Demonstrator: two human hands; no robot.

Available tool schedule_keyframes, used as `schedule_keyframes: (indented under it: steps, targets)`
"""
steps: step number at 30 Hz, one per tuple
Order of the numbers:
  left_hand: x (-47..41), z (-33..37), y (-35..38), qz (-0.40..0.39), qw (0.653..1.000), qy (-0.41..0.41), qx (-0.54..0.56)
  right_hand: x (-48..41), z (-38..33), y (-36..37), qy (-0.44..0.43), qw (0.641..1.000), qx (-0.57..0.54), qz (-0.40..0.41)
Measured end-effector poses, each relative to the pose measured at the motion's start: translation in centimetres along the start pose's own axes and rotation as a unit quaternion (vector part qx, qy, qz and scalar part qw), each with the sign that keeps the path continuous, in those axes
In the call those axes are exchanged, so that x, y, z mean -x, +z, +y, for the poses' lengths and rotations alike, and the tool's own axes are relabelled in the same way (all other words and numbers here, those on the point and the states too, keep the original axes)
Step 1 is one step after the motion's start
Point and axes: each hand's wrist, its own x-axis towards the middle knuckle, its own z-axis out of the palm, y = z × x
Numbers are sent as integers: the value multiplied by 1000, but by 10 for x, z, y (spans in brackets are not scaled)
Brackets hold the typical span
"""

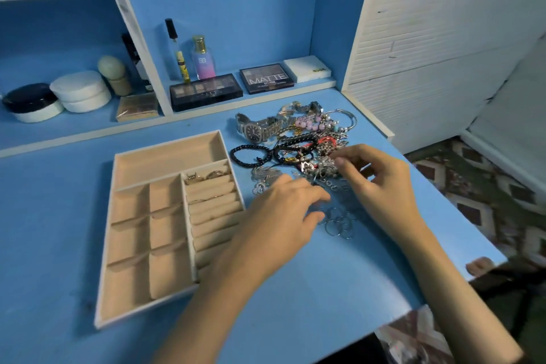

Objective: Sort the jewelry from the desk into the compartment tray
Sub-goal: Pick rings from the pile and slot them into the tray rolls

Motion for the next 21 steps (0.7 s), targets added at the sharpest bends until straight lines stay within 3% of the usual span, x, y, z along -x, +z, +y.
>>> schedule_keyframes:
  steps: [7,21]
  targets:
    - [-10,3,0,-58,998,-6,-21,1,4,-2,-22,999,28,-16]
    - [-5,2,-3,-33,997,-45,44,3,3,-3,-24,998,30,-42]
